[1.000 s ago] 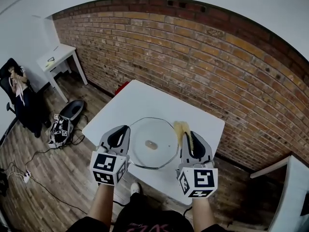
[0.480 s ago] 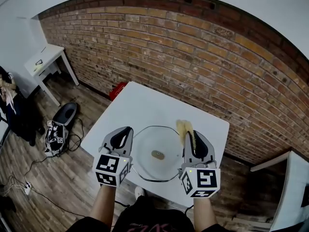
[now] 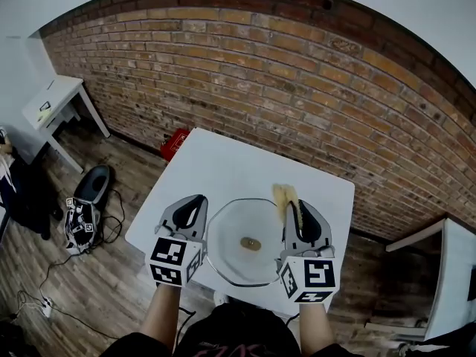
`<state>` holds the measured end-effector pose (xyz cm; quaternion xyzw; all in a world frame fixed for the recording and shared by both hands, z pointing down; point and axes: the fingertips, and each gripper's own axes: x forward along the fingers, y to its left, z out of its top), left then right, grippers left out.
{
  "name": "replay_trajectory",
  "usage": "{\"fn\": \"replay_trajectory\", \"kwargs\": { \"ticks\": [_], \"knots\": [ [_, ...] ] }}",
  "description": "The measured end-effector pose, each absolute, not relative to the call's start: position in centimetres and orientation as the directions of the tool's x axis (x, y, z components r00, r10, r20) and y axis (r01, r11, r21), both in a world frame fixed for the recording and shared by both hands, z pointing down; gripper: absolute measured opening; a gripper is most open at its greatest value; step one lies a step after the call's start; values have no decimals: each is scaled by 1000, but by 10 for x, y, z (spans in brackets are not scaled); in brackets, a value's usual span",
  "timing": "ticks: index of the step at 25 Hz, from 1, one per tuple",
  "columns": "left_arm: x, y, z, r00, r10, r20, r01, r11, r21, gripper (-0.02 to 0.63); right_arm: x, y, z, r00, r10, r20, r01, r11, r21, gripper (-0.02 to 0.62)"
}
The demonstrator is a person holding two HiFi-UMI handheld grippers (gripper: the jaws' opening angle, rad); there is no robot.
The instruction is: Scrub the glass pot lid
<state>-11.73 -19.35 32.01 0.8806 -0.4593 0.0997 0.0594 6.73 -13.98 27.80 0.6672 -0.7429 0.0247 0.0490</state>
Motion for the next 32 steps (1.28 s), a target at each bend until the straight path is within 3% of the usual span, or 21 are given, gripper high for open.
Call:
{"fn": "replay_trajectory", "kwargs": {
  "ticks": [18, 32],
  "knots": [
    [-101, -200, 357, 505, -801, 321, -852, -522, 41, 15, 83, -157, 326, -170, -959, 226, -985, 172, -11, 55],
    [-107, -182, 460, 457, -756, 469, -878, -468, 101, 15, 83, -142, 427, -199, -895, 399, -980, 194, -54, 55]
  ]
}}
